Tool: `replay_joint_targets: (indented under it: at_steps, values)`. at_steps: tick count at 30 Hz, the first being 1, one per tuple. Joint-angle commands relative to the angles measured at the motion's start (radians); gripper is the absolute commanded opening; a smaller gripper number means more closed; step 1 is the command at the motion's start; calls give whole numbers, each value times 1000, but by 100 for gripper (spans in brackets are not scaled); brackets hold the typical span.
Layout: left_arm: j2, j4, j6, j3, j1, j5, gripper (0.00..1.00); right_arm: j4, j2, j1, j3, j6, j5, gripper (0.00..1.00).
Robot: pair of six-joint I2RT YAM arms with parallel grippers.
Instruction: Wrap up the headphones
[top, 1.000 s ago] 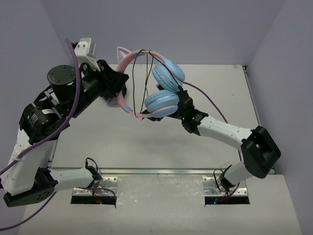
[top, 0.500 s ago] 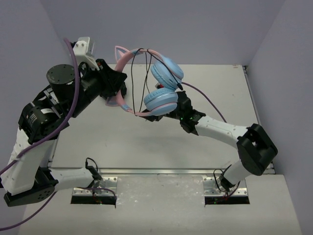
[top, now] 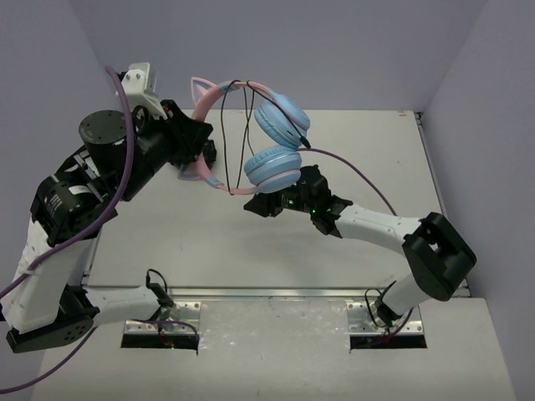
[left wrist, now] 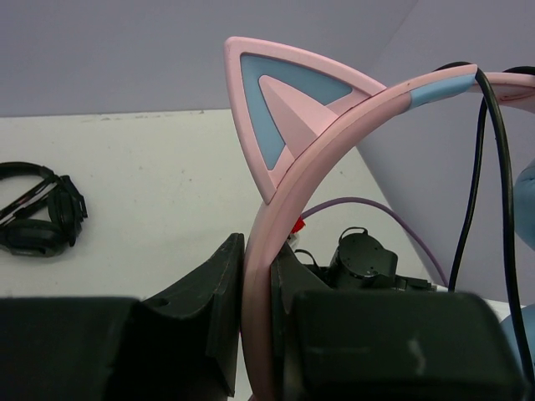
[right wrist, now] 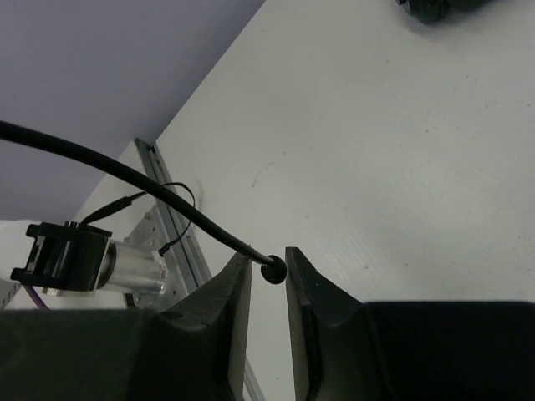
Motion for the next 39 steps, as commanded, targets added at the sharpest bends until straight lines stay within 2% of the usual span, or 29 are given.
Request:
replay_joint_targets:
  at_steps: [1, 3, 5, 10, 13, 17, 20, 30, 32, 33, 36, 39]
  values:
    - [-30, 119, -50, 21, -8, -20, 0, 59, -54, 3, 4, 3, -5, 22]
    - [-30, 121, -51, 18, -8, -20, 0, 54, -61, 3, 6, -4, 0, 16]
    - [-32, 121, -51, 13, -8, -21, 0, 42, -65, 3, 12, -11, 3, 15]
    - [-36, 124, -54, 6, -8, -15, 1, 17, -65, 3, 21, -17, 20, 46]
    - [-38, 125, -57, 6, -8, -11, 0, 7, -63, 3, 33, -22, 37, 52]
    - [-39, 125, -60, 7, -8, -6, 0, -24, -58, 3, 64, -42, 58, 49]
    - [-43, 121, -63, 6, -8, -6, 0, -32, -58, 1, 81, -56, 58, 35]
    - [-52, 105, -73, 4, -8, 0, 0, -20, -65, 1, 82, -59, 58, 30]
    - [-52, 104, -76, 4, -8, 3, 0, -21, -63, 3, 87, -57, 60, 32]
    - [-53, 104, -77, 4, -8, 5, 0, -21, -63, 3, 90, -59, 60, 39]
    - [-52, 99, -80, 4, -8, 8, 0, -21, -52, 3, 99, -56, 58, 44]
    - [-52, 95, -82, 3, -8, 9, 0, -15, -45, 3, 113, -54, 46, 41]
